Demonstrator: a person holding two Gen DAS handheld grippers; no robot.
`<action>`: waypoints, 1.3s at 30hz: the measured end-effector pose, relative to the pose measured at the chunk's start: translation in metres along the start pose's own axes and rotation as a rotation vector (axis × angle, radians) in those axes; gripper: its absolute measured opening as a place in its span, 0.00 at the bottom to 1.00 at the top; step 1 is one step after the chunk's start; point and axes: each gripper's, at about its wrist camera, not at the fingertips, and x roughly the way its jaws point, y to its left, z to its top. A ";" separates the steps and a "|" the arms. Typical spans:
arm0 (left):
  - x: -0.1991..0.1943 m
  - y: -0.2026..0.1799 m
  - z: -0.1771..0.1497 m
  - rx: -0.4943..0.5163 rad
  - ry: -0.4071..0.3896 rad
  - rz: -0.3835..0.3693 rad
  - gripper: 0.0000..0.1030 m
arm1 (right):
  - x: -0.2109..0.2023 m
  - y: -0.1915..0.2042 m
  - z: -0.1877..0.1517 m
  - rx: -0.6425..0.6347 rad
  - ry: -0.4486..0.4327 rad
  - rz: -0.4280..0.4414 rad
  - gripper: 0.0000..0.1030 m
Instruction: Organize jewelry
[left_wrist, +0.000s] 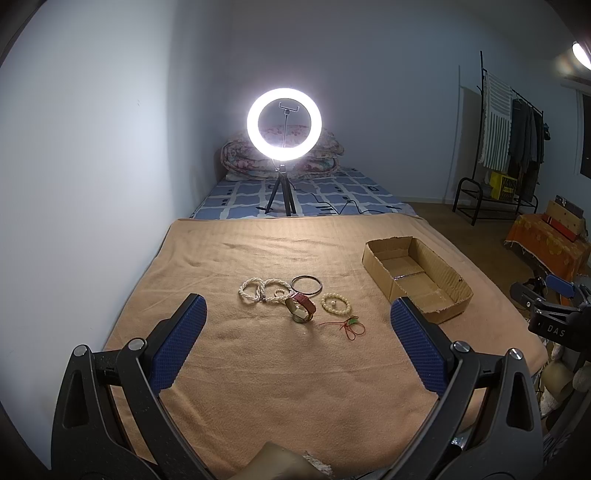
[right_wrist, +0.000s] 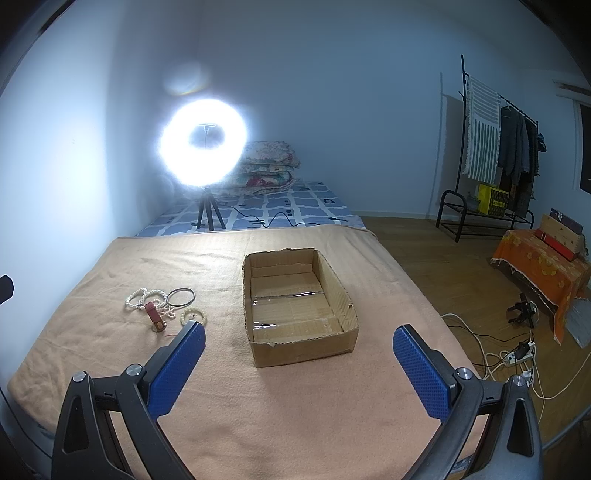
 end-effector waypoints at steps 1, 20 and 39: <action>0.000 0.001 -0.001 -0.001 0.000 0.000 0.99 | 0.000 0.000 0.000 0.000 0.000 0.000 1.00; 0.000 0.001 -0.001 -0.002 -0.002 -0.001 0.99 | -0.002 -0.005 0.001 0.002 0.001 0.001 1.00; 0.010 0.008 0.017 -0.013 0.024 0.007 0.99 | 0.009 0.014 0.003 -0.010 0.021 0.030 1.00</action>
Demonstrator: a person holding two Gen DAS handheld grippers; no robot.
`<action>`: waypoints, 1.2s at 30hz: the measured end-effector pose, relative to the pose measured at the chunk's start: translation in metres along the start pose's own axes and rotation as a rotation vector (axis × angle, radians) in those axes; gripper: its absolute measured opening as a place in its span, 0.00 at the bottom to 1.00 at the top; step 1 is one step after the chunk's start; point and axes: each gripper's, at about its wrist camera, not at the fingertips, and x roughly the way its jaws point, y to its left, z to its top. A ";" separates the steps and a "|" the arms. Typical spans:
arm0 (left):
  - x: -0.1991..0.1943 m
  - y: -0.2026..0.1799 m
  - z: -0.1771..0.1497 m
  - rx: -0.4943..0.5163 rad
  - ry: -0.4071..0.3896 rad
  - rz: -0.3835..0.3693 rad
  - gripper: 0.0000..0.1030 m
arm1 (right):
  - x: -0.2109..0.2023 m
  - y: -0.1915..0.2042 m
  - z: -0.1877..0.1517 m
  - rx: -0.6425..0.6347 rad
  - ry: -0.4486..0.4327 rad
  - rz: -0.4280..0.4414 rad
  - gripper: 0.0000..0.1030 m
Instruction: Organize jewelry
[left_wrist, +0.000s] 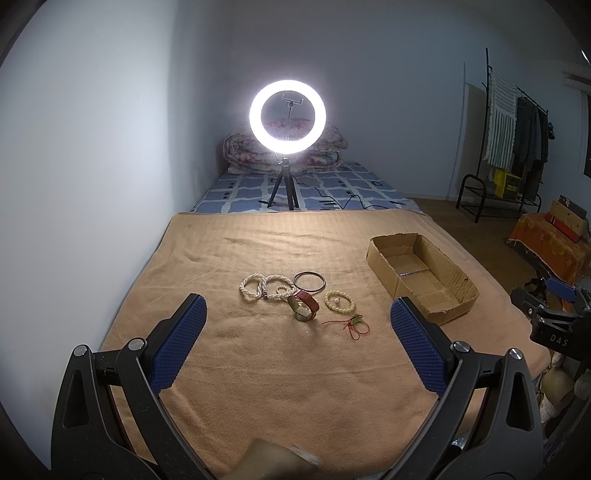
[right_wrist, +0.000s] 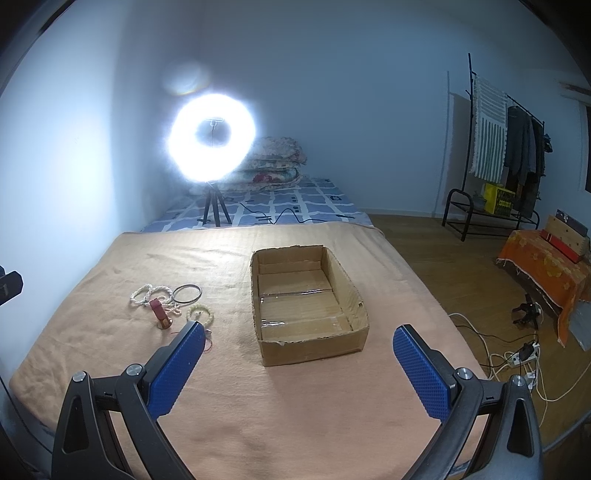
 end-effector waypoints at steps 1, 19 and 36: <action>0.007 0.003 -0.004 -0.003 0.004 0.003 0.99 | 0.001 0.001 0.000 -0.004 0.000 0.004 1.00; 0.089 0.063 -0.007 -0.155 0.178 -0.076 0.93 | 0.066 0.062 0.000 -0.180 0.076 0.298 0.91; 0.206 0.063 0.006 -0.408 0.476 -0.335 0.80 | 0.167 0.126 -0.021 -0.354 0.341 0.469 0.67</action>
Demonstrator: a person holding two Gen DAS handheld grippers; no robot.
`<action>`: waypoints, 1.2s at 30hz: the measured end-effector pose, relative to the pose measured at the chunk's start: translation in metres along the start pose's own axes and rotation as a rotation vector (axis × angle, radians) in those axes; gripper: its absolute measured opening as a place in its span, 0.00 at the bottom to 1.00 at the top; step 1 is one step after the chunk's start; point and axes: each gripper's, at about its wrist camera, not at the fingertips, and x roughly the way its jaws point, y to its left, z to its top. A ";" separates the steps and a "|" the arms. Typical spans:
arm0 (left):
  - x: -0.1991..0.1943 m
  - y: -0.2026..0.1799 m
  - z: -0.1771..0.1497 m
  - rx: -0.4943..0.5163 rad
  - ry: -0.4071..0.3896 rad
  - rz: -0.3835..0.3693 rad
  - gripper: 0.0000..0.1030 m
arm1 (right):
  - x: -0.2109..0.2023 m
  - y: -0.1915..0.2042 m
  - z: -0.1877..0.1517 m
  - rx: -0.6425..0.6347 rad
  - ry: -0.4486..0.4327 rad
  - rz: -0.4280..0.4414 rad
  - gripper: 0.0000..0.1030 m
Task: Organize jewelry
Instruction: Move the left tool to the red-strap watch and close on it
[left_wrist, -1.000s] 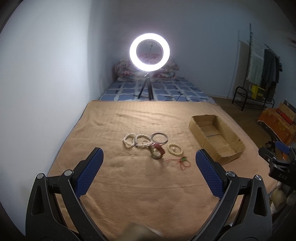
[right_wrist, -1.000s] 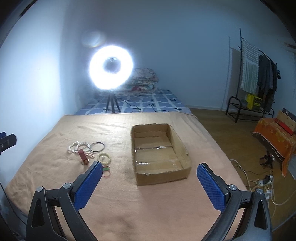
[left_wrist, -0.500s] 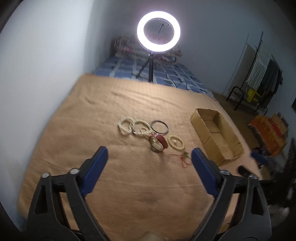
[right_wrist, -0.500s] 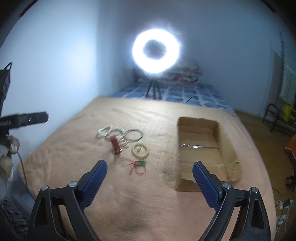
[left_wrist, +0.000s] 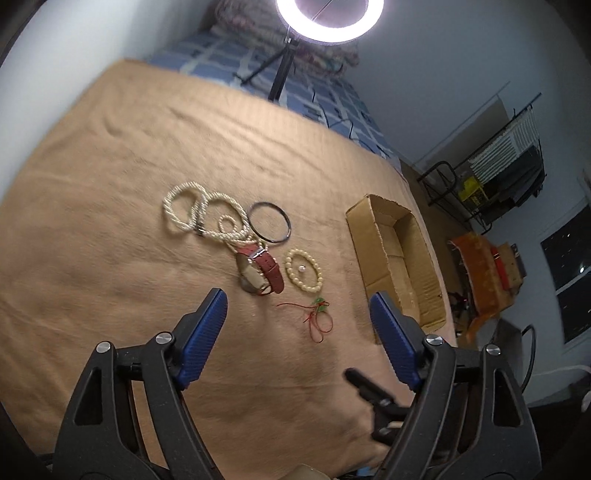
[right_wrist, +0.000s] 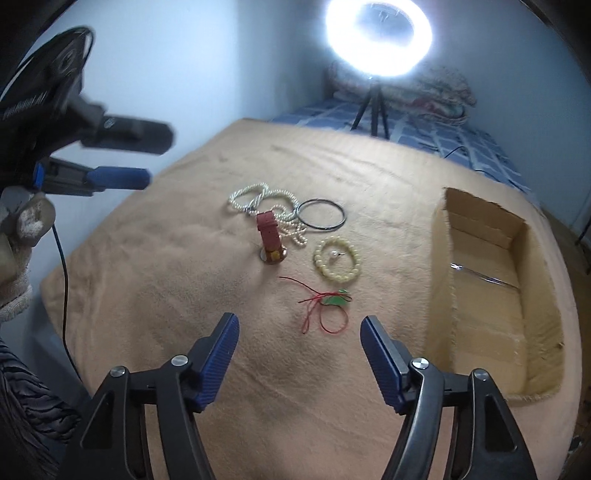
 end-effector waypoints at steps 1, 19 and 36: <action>0.009 0.002 0.003 -0.014 0.013 -0.003 0.80 | 0.004 0.000 0.001 -0.005 0.004 0.000 0.67; 0.106 0.041 0.016 -0.175 0.197 0.029 0.74 | 0.077 -0.016 0.017 0.046 0.109 -0.049 0.65; 0.128 0.042 0.011 -0.151 0.235 0.062 0.52 | 0.101 -0.034 0.017 0.112 0.149 -0.078 0.49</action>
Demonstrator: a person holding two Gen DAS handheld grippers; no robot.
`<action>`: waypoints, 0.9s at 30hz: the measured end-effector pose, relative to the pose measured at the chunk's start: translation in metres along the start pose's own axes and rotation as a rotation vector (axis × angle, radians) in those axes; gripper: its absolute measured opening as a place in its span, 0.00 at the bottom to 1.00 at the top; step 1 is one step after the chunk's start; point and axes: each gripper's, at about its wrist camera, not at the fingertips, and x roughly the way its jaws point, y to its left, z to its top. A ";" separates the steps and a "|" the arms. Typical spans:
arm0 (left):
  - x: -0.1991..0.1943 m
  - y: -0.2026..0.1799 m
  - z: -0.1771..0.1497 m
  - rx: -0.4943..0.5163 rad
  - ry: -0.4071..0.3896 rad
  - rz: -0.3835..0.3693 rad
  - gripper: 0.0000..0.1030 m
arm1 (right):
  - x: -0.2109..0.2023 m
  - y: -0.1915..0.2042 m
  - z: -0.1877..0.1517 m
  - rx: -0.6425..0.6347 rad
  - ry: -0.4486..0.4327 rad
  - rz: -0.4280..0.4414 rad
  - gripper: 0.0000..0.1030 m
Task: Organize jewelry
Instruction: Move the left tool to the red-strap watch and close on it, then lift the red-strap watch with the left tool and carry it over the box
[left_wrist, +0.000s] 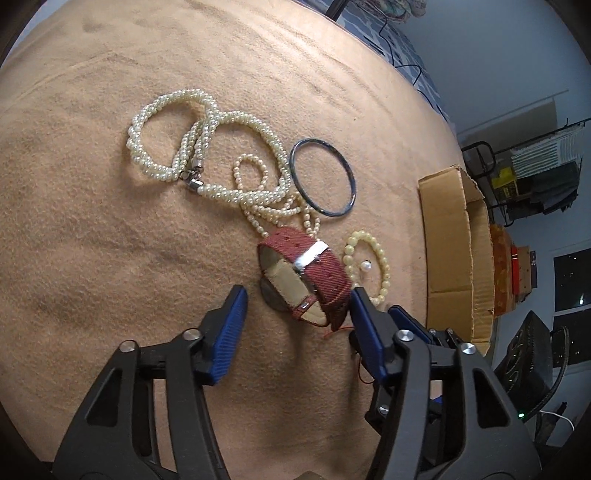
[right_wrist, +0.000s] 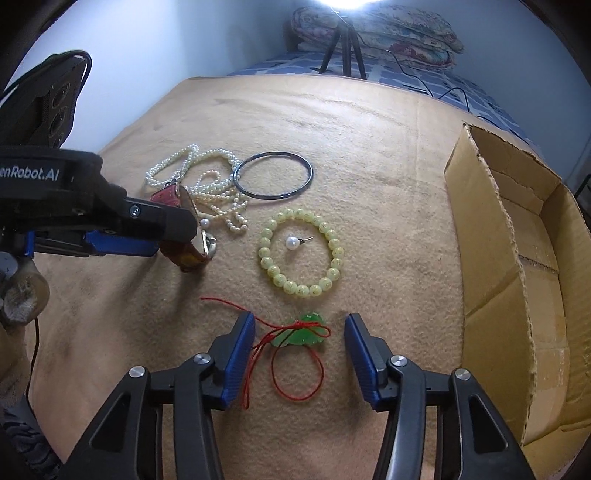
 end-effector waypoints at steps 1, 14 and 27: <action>0.000 -0.001 0.000 0.005 -0.001 -0.003 0.50 | 0.001 0.001 0.000 -0.005 0.000 -0.001 0.46; -0.003 -0.019 -0.008 0.067 -0.004 -0.031 0.16 | -0.004 0.001 0.000 -0.018 0.000 0.037 0.32; -0.027 -0.009 -0.008 0.062 -0.027 -0.070 0.06 | -0.027 0.010 0.003 -0.036 -0.048 0.076 0.32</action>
